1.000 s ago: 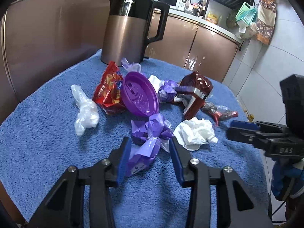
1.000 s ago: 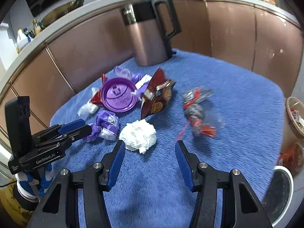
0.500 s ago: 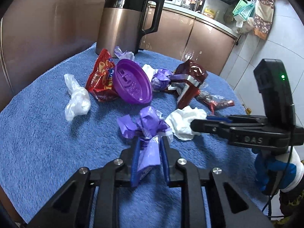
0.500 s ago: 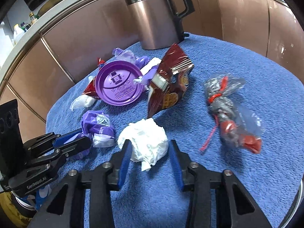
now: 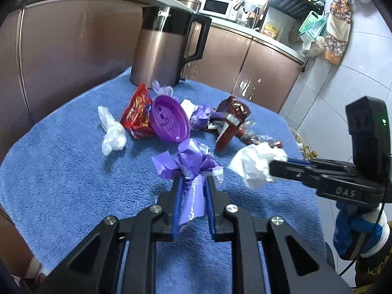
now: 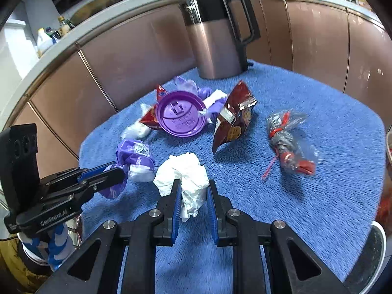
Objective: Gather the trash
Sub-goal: 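Carry wrapper and tissue over the white bin and open both tools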
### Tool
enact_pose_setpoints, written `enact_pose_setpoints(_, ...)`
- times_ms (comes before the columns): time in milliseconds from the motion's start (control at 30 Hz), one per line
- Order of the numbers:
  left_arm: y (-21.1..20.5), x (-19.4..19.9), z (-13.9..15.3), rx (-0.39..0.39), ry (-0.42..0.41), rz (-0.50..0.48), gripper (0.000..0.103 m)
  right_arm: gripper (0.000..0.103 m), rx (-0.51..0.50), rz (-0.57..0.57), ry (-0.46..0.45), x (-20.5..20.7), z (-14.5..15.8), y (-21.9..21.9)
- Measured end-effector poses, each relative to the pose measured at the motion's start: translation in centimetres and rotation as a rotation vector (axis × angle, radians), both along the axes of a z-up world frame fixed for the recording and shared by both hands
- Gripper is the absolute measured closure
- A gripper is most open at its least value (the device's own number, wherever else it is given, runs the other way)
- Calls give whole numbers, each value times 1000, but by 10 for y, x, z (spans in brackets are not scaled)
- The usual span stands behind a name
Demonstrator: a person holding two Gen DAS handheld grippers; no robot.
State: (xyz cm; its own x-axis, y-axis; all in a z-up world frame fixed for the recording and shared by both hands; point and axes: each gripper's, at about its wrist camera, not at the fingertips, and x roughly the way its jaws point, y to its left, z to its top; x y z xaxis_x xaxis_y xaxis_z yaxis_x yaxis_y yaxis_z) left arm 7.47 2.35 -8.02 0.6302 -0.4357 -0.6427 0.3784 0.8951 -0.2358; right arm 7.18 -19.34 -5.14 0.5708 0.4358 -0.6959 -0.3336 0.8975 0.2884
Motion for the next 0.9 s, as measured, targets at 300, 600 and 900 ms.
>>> enact_pose_setpoints(300, -2, -25, 27, 4, -33, 16, 86, 84, 30, -93, -102, -59, 40, -41)
enact_pose_setpoints(600, -42, -54, 53, 26, -72, -56, 86, 84, 110, -313, -183, -125, 62, -123)
enact_pose_setpoints(900, -124, -77, 66, 72, -97, -230, 86, 84, 60, -610, -246, -197, 68, -209)
